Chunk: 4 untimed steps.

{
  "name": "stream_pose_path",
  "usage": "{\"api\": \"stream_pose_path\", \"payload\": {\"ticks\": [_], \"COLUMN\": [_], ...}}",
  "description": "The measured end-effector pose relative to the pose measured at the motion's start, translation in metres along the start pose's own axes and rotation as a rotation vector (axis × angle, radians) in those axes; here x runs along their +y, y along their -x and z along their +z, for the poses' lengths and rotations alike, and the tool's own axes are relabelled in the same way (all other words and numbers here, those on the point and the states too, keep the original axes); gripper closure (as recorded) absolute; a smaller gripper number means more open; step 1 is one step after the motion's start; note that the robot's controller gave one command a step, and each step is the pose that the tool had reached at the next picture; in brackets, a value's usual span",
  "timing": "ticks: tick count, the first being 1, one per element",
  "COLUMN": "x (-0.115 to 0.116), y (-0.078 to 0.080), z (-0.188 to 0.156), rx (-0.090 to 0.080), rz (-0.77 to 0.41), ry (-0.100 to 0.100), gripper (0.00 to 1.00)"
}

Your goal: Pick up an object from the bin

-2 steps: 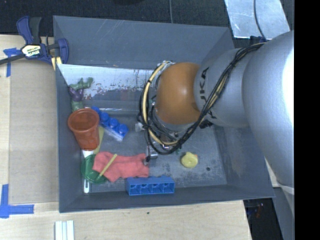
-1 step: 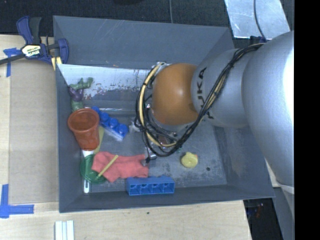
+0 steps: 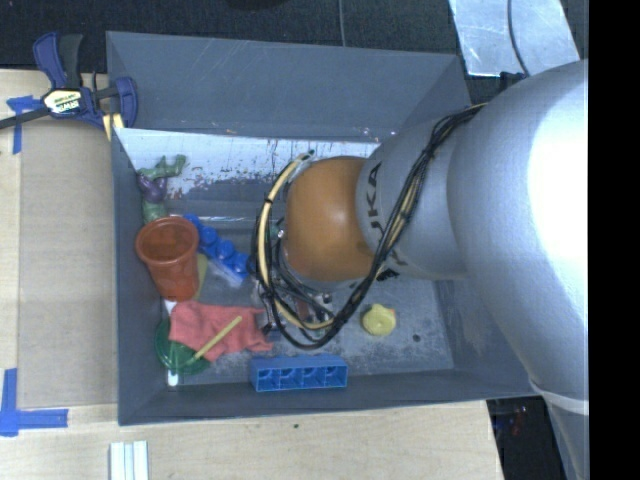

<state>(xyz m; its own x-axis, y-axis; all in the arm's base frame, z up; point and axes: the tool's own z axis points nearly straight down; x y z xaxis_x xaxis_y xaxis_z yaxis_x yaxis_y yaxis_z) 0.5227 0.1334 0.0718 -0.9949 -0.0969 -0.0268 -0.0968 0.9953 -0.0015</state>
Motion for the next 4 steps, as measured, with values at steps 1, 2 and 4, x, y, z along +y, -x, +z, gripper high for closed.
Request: {"api": "stream_pose_path", "payload": {"ticks": [1, 2, 4], "x": [0.000, -0.011, 0.042], "y": [0.000, 0.005, 0.008], "z": [0.000, -0.054, -0.048], "rx": [0.000, 0.006, -0.005], "rz": [-0.001, -0.003, -0.122], "ry": [0.000, -0.001, -0.001], "gripper": [1.00, 1.00, 1.00]}}
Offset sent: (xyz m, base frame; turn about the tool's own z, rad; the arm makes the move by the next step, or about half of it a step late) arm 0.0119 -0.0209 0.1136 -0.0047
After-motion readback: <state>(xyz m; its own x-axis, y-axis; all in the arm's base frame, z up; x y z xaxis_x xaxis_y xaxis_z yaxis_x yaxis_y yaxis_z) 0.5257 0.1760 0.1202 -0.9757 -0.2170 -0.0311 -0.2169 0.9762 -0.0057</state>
